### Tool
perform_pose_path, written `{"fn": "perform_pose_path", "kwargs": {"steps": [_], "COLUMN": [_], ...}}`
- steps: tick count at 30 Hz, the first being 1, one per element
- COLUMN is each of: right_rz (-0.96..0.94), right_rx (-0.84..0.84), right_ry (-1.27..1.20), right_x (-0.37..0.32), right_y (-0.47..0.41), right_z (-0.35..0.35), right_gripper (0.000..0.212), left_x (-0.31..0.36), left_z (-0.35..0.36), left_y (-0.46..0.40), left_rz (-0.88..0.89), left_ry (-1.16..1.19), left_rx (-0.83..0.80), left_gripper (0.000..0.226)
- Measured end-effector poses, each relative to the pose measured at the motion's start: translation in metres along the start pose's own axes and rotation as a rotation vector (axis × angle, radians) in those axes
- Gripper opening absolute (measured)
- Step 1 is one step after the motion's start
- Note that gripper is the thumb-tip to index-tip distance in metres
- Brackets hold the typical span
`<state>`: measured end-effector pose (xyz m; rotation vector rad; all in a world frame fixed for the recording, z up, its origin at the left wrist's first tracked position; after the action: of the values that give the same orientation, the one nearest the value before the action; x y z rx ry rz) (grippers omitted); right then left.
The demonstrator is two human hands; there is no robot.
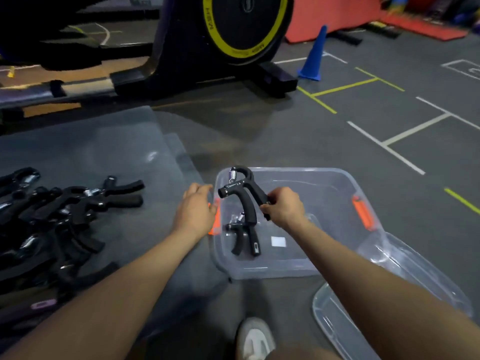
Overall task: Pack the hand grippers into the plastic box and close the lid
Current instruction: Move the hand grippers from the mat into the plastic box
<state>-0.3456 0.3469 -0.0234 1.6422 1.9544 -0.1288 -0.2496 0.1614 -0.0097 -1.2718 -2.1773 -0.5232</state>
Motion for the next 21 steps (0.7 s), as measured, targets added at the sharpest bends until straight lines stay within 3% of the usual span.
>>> {"fn": "perform_pose_path", "kwargs": {"steps": [7, 10, 21], "right_rz": [0.182, 0.251, 0.402], "right_rx": [-0.051, -0.091, -0.145], "right_ry": [-0.055, -0.084, -0.066], "right_x": [0.081, 0.094, 0.109], "right_y": [-0.039, -0.056, -0.074], "right_z": [0.048, 0.082, 0.139], "right_gripper": [0.008, 0.012, 0.017], "left_x": [-0.014, -0.023, -0.021], "left_z": [0.059, 0.073, 0.07], "left_y": [-0.035, -0.047, -0.038], "left_rz": [-0.115, -0.144, 0.002], "left_ry": [-0.018, 0.002, 0.091], "left_rx": [-0.014, 0.01, 0.168], "left_gripper": [0.05, 0.061, 0.057]}}
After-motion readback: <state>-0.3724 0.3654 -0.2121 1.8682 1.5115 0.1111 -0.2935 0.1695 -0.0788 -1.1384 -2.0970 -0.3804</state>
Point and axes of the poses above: each hand's wrist, its own y-axis away from the middle knuckle, its own z-axis out of the palm, x = y × z, the point moved 10 cm from there along -y, towards the middle knuckle, and after that the axes turned 6 degrees about y, right-handed, at the moved point
